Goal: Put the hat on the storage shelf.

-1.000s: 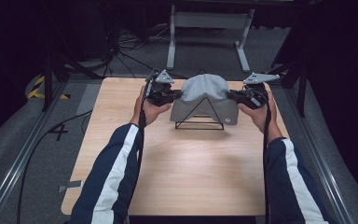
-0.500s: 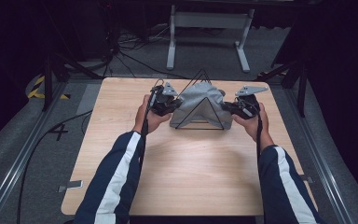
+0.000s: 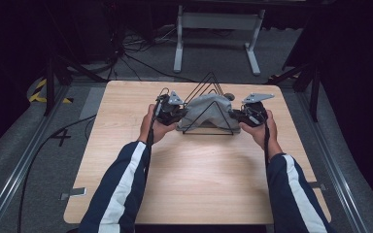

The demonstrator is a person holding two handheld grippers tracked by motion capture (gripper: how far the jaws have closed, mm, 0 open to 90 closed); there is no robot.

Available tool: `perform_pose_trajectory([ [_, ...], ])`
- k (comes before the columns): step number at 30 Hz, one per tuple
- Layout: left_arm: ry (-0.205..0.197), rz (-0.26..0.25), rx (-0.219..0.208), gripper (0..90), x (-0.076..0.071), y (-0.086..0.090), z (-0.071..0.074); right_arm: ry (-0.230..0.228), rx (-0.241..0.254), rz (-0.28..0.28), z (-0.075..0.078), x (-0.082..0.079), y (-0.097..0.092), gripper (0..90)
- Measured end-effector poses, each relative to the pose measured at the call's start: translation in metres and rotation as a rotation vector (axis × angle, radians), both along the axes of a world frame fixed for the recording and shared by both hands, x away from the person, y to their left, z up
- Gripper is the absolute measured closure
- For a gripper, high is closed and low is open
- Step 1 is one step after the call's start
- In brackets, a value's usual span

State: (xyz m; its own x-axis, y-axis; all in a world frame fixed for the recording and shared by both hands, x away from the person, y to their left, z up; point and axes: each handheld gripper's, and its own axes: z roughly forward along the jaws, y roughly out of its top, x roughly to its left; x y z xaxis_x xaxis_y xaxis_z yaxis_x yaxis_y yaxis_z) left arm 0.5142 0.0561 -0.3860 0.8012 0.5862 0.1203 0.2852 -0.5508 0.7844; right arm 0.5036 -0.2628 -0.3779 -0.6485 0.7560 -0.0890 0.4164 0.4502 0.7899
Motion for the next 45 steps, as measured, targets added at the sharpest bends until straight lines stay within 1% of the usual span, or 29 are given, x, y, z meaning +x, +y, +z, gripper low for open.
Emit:
perform_pose_trajectory([
  [1,-0.003,-0.003,0.004,85.3,-0.002,0.001,0.002,-0.004,-0.007,0.001,0.003,-0.002,-0.001,80.7],
  [3,-0.023,-0.019,0.029,84.2,-0.008,0.008,0.008,-0.02,-0.013,0.002,0.008,-0.006,-0.003,78.3],
  [5,-0.035,-0.028,0.029,84.2,-0.015,0.015,0.012,-0.033,-0.002,0.003,0.015,-0.011,-0.007,76.6],
  [6,-0.042,-0.032,0.038,83.6,-0.018,0.018,0.015,-0.037,0.005,0.004,0.017,-0.013,-0.009,75.2],
  [7,-0.046,-0.032,0.033,82.7,-0.021,0.021,0.016,-0.037,0.004,0.005,0.02,-0.016,-0.01,74.2],
  [8,-0.049,-0.039,0.046,82.3,-0.024,0.025,0.018,-0.034,0.003,0.01,0.022,-0.018,-0.011,73.8],
  [9,-0.058,-0.037,0.054,81.6,-0.028,0.028,0.02,-0.038,-0.008,0.015,0.024,-0.021,-0.013,73.4],
  [10,-0.055,-0.04,0.067,80.8,-0.031,0.031,0.022,-0.047,-0.015,0.016,0.025,-0.024,-0.014,72.8],
  [12,-0.062,-0.057,0.08,78.5,-0.041,0.039,0.025,-0.05,-0.033,0.024,0.028,-0.032,-0.018,72.3],
  [16,-0.07,-0.076,0.09,74.6,-0.058,0.051,0.026,-0.056,-0.036,0.027,0.033,-0.046,-0.026,71.1],
  [18,-0.07,-0.075,0.111,70.7,-0.067,0.058,0.024,-0.053,-0.035,0.024,0.033,-0.053,-0.031,69.3],
  [20,-0.082,-0.061,0.143,66.2,-0.076,0.064,0.022,-0.048,-0.035,0.021,0.032,-0.062,-0.037,67.7],
  [21,-0.082,-0.066,0.148,64.2,-0.082,0.069,0.021,-0.048,-0.034,0.022,0.031,-0.066,-0.04,66.9],
  [22,-0.074,-0.065,0.13,62.2,-0.086,0.074,0.019,-0.04,-0.033,0.019,0.028,-0.071,-0.044,65.3],
  [23,-0.072,-0.063,0.126,60.0,-0.089,0.078,0.017,-0.033,-0.042,0.02,0.026,-0.076,-0.046,63.5],
  [25,-0.074,-0.043,0.151,51.9,-0.096,0.087,0.011,-0.027,-0.062,0.016,0.02,-0.085,-0.051,58.0],
  [26,-0.071,-0.044,0.149,49.2,-0.101,0.091,0.007,-0.025,-0.061,0.014,0.017,-0.088,-0.053,54.9],
  [27,-0.064,-0.053,0.132,47.2,-0.106,0.097,0.002,-0.016,-0.062,0.017,0.014,-0.092,-0.055,51.2],
  [28,-0.047,-0.061,0.111,44.4,-0.111,0.104,-0.003,-0.003,-0.076,0.021,0.01,-0.098,-0.058,47.6],
  [29,-0.041,-0.055,0.11,41.6,-0.115,0.108,-0.008,-0.002,-0.091,0.014,0.005,-0.104,-0.061,45.4],
  [31,-0.023,-0.047,0.102,37.6,-0.12,0.116,-0.015,0.002,-0.095,0.009,-0.004,-0.113,-0.066,40.2],
  [33,-0.008,-0.039,0.107,34.9,-0.127,0.122,-0.024,0.012,-0.103,-0.01,-0.014,-0.12,-0.07,35.3],
  [35,0.024,-0.04,0.13,31.7,-0.134,0.127,-0.033,0.016,-0.127,-0.033,-0.024,-0.127,-0.074,32.6],
  [36,0.026,-0.033,0.139,30.8,-0.136,0.129,-0.038,0.02,-0.125,-0.042,-0.031,-0.131,-0.077,32.3],
  [38,0.036,-0.032,0.158,29.4,-0.141,0.132,-0.045,0.03,-0.095,-0.049,-0.043,-0.139,-0.084,31.4],
  [40,0.042,-0.031,0.144,29.1,-0.146,0.136,-0.052,0.033,-0.109,-0.06,-0.051,-0.145,-0.089,30.8],
  [42,0.06,-0.03,0.149,28.3,-0.148,0.142,-0.061,0.06,-0.075,-0.069,-0.059,-0.154,-0.096,29.6],
  [44,0.071,-0.016,0.15,27.2,-0.15,0.146,-0.067,0.065,-0.097,-0.06,-0.063,-0.16,-0.101,28.2],
  [45,0.076,-0.014,0.137,26.9,-0.151,0.148,-0.068,0.071,-0.098,-0.059,-0.065,-0.163,-0.103,27.9],
])
